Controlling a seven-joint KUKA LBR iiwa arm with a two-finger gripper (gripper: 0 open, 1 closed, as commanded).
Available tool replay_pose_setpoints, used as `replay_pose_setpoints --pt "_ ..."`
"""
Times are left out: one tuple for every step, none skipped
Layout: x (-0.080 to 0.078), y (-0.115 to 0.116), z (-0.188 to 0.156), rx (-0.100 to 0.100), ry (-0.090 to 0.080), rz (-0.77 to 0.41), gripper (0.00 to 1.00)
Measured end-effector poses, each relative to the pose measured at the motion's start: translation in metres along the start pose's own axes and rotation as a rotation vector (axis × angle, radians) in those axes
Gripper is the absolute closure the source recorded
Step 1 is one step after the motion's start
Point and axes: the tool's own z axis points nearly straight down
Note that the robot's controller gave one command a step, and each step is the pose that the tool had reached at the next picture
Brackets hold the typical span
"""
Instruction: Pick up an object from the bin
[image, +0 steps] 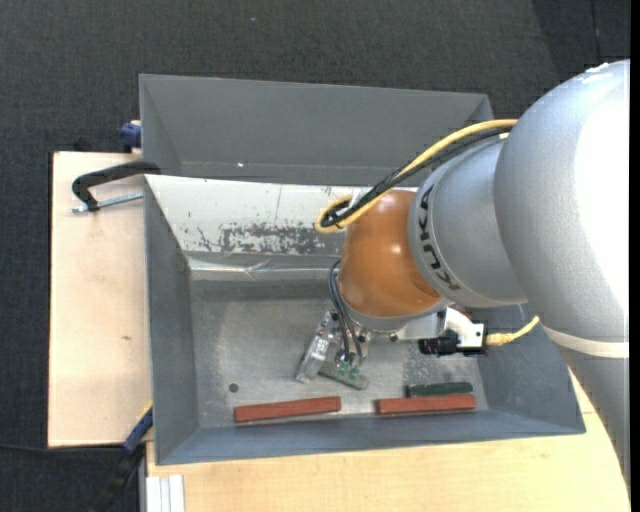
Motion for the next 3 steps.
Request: replay_pose_setpoints --pt "0.0 0.0 0.0 0.0 0.0 0.0 1.0" --pt "0.001 -0.001 -0.005 0.002 0.002 0.0 1.0" --pt "0.001 -0.001 -0.023 0.001 0.0 0.0 1.0"
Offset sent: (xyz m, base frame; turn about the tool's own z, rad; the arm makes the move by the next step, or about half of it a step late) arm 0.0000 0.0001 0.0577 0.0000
